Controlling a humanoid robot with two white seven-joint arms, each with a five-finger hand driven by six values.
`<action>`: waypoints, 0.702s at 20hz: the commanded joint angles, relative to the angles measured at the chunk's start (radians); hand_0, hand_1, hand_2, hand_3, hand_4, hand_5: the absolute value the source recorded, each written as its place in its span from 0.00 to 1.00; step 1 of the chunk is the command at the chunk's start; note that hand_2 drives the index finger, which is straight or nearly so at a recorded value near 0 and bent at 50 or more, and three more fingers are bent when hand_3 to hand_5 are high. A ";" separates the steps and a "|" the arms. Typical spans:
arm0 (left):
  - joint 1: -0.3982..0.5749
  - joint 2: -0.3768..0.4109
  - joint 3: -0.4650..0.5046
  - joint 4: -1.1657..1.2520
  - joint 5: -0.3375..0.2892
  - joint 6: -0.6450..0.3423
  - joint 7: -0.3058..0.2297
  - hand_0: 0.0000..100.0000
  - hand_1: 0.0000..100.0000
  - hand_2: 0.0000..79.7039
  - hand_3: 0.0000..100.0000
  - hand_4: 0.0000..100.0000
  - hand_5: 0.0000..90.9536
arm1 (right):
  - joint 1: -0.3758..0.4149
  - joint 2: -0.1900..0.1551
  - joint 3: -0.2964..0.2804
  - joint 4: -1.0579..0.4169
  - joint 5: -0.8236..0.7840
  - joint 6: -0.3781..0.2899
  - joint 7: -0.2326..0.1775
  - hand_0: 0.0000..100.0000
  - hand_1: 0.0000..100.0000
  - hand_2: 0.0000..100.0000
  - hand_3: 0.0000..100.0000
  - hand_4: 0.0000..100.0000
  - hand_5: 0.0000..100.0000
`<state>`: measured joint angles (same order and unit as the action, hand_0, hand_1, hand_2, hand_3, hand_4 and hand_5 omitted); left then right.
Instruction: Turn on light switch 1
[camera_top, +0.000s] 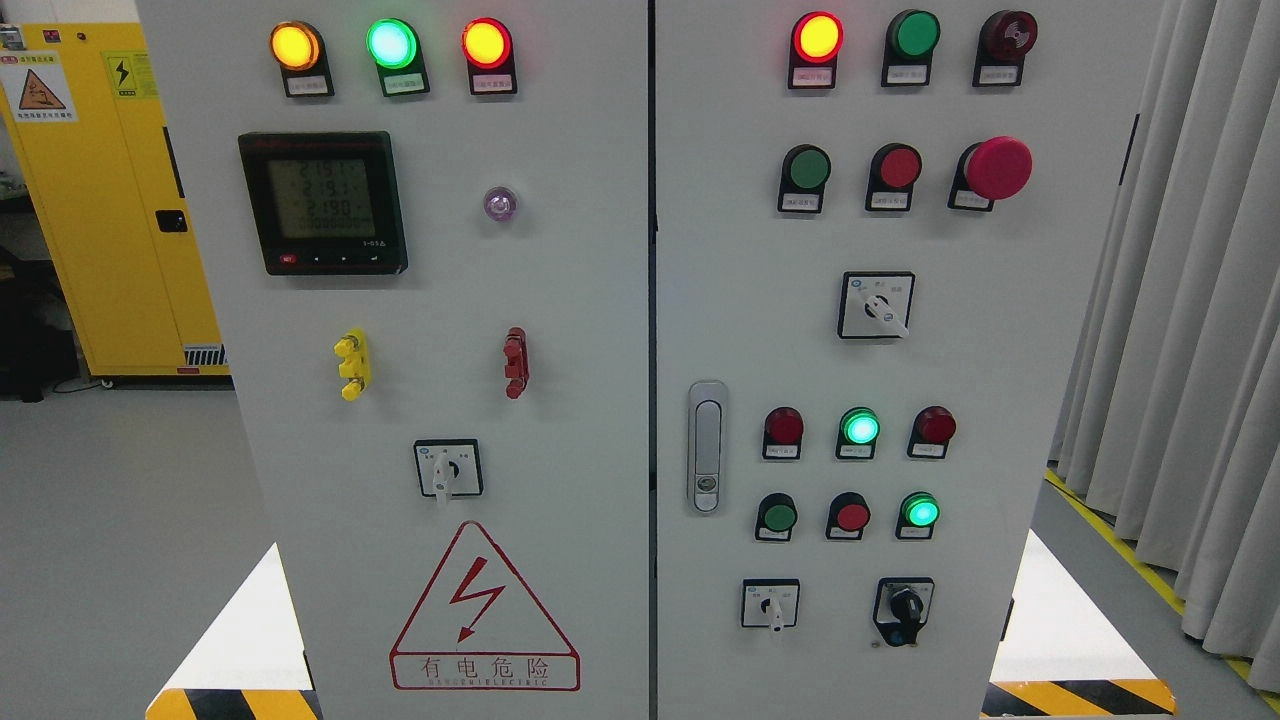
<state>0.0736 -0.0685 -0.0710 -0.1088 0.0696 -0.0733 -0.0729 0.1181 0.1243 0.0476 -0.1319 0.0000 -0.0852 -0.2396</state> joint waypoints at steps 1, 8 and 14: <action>0.000 -0.004 -0.003 0.001 -0.001 0.000 0.002 0.28 0.11 0.00 0.00 0.00 0.00 | 0.000 0.000 0.000 0.000 -0.029 0.001 0.000 0.00 0.50 0.04 0.00 0.00 0.00; 0.000 -0.013 0.002 0.003 0.010 -0.002 0.012 0.28 0.11 0.00 0.00 0.00 0.00 | 0.000 0.000 0.000 0.000 -0.029 0.001 0.000 0.00 0.50 0.04 0.00 0.00 0.00; 0.014 -0.011 0.004 -0.067 0.010 -0.020 0.022 0.28 0.11 0.00 0.00 0.00 0.00 | 0.000 0.000 0.000 0.000 -0.029 0.001 -0.001 0.00 0.50 0.04 0.00 0.00 0.00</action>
<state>0.0753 -0.0763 -0.0704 -0.1202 0.0768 -0.0871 -0.0499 0.1181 0.1243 0.0476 -0.1319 0.0000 -0.0852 -0.2347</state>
